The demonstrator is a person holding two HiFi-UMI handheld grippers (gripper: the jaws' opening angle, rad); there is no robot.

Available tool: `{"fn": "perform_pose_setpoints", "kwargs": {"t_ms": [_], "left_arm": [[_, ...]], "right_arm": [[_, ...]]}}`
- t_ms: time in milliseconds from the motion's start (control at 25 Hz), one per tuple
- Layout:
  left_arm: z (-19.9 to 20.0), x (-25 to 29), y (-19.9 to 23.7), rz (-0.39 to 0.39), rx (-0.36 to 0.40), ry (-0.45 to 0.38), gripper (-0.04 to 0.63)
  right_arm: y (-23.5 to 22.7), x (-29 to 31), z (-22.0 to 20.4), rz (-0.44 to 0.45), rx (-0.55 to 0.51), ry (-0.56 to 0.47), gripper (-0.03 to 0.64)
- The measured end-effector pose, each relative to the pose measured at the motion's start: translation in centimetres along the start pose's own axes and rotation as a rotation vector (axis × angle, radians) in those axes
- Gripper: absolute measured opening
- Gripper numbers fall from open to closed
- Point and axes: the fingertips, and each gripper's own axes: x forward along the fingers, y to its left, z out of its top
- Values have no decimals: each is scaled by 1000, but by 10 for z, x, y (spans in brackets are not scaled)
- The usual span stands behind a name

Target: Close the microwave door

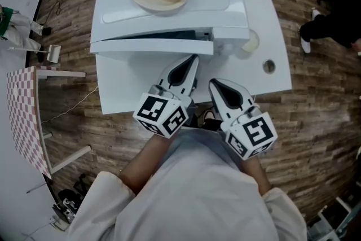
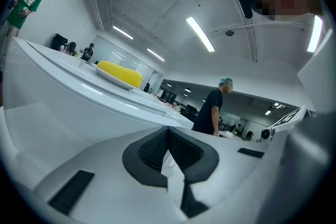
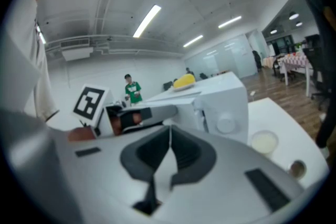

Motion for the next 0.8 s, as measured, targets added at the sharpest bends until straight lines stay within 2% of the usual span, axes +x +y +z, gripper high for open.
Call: {"fn": "perform_pose_setpoints", "kwargs": {"t_ms": [800], "left_arm": [[6, 18, 6, -9, -9, -8, 20]], "right_arm": [[-9, 3, -3, -17, 12, 15, 25]]}}
